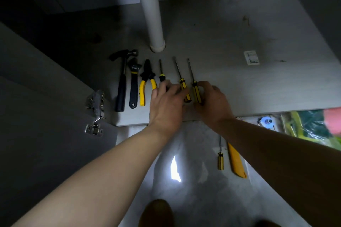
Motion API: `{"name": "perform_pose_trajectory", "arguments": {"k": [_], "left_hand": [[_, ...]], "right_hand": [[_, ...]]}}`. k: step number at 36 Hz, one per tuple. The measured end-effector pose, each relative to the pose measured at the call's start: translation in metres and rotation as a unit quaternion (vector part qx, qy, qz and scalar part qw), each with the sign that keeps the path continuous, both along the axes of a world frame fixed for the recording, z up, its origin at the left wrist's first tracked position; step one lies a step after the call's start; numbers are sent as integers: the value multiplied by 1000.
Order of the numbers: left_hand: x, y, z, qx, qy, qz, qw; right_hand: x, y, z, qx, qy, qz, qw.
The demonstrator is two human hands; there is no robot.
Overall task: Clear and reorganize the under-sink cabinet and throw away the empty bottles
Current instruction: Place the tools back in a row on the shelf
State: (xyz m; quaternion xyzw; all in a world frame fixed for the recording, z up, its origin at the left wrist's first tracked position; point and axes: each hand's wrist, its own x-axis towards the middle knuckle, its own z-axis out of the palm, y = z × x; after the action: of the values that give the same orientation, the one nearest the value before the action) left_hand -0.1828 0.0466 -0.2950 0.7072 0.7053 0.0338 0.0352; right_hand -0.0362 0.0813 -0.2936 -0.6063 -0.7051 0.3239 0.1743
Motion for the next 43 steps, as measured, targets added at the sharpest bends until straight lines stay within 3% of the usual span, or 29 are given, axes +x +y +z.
{"name": "perform_pose_trajectory", "arguments": {"k": [15,29,43], "left_hand": [[-10,12,-1,19,20,21,999],[-27,31,-5,3,22,-33,999],[-31,13,-5,35,20,17,999]], "right_hand": [[-18,10,-5,27,13,21,999],[-30,14,-14,35,0,25,999],[-40,15,-16,43,-2,45,998]]}}
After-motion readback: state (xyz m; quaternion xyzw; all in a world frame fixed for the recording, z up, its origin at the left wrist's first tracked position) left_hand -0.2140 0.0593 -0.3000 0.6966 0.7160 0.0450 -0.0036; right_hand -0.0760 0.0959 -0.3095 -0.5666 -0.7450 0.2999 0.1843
